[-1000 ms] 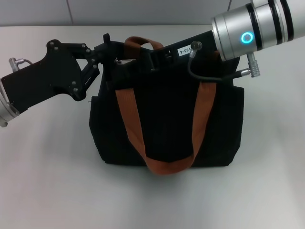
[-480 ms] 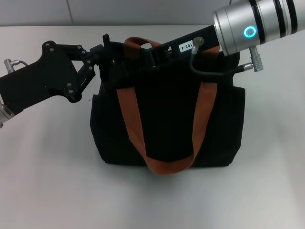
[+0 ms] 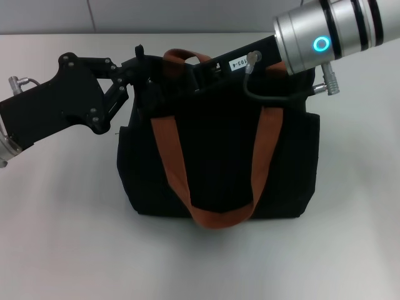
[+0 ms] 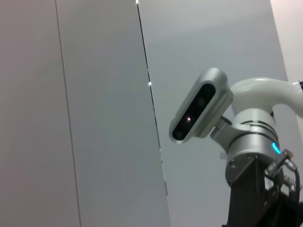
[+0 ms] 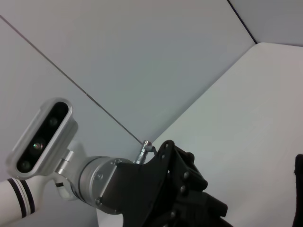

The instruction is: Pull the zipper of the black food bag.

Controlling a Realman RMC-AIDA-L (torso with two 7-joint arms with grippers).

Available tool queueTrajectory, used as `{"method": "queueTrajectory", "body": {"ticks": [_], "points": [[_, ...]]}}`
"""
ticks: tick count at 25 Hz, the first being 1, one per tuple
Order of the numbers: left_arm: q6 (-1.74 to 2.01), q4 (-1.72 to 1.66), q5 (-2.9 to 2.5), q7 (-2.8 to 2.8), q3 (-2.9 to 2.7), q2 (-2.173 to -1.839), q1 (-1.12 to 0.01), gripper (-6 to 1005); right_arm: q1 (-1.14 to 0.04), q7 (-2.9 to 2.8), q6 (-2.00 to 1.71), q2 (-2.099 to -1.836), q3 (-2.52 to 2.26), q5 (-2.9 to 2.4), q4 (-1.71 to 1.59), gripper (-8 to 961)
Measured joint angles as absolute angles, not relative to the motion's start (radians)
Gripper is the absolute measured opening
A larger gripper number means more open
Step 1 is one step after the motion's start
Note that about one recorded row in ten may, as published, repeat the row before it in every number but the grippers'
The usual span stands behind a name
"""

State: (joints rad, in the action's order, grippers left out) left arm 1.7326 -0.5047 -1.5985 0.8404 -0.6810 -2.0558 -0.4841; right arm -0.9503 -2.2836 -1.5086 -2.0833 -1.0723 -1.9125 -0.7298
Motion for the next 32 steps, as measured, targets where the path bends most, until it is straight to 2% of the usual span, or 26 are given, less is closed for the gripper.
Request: {"method": "queueTrajectory", "body": {"ticks": [14, 19, 32], "points": [[1.749, -0.505, -1.598, 0.843, -0.675, -2.057, -0.479, 48, -0.943, -2.282, -1.48, -2.087, -1.109, -1.894, -0.74, 139], [1.744, -0.505, -1.597, 0.844, -0.657, -2.052, -0.474, 49, -0.923, -2.283, -1.499, -2.086, -1.1, -1.893, -0.777, 24], [1.746, -0.505, -1.604, 0.844, -0.656, -2.047, -0.467, 50, -0.915, -2.299, -1.516, -2.083, -1.118, -1.894, -0.819, -1]]}}
